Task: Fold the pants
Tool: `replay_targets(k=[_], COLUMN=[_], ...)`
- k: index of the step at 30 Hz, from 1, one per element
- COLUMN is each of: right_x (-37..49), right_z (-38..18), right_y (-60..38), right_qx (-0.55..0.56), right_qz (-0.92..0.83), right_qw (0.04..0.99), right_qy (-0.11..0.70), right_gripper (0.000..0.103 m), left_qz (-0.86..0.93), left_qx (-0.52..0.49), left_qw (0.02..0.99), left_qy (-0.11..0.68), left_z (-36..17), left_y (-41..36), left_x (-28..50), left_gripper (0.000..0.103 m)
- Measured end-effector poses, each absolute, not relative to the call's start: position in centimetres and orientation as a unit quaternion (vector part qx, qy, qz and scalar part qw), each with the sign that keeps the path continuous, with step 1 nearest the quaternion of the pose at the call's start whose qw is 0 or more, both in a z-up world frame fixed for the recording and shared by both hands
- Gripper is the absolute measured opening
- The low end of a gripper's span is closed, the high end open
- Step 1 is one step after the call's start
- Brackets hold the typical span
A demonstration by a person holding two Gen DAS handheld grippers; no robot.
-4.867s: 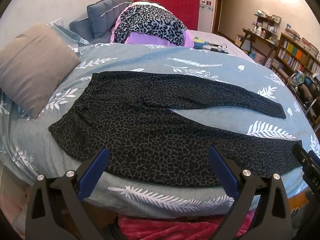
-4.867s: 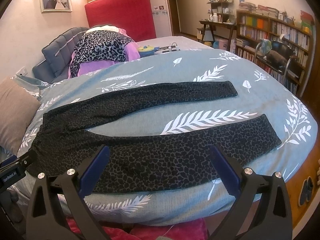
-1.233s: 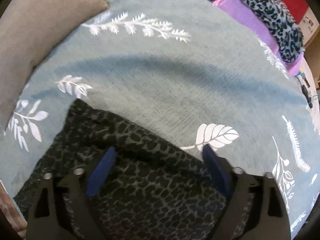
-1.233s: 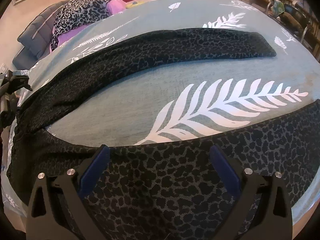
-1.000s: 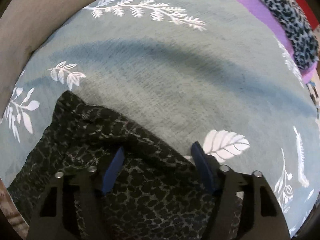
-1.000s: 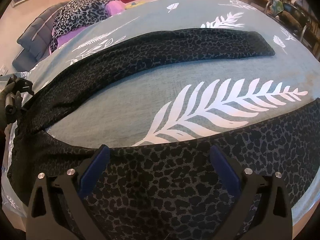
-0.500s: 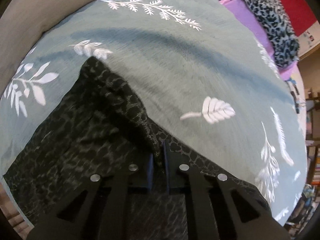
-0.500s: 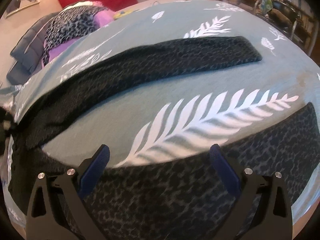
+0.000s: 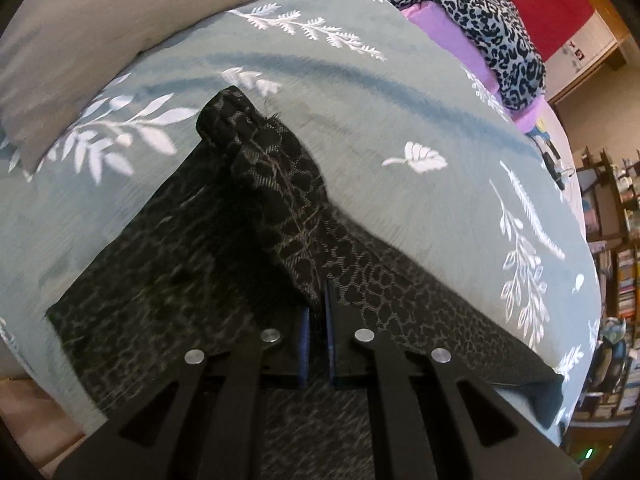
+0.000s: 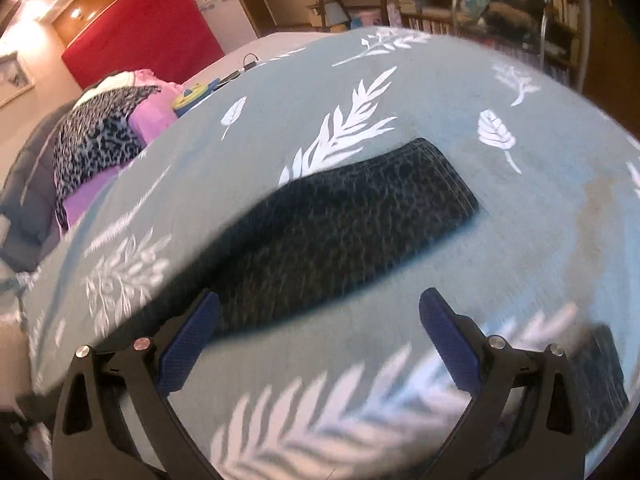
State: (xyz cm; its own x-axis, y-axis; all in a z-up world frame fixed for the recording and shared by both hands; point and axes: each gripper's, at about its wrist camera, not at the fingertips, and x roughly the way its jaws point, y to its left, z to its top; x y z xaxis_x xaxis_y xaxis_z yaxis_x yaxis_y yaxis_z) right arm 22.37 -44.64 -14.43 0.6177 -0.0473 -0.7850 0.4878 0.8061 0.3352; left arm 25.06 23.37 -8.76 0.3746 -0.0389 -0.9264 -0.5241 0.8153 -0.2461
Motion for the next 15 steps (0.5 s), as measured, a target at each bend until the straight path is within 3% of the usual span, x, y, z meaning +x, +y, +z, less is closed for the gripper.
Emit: replay_targets(k=[15], right_x=[32.5], right_z=[-18.0], right_y=[-52.5], right_qx=[0.390], right_qz=[-0.199], right_qw=[0.787], right_qy=[0.435], right_gripper=[0.100], left_qz=[0.138], left_qx=[-0.266], left_qw=[0.786], left_qy=[0.541], left_z=[-7.8], left_y=[23.9], left_x=[19.3], left_gripper=[0.005])
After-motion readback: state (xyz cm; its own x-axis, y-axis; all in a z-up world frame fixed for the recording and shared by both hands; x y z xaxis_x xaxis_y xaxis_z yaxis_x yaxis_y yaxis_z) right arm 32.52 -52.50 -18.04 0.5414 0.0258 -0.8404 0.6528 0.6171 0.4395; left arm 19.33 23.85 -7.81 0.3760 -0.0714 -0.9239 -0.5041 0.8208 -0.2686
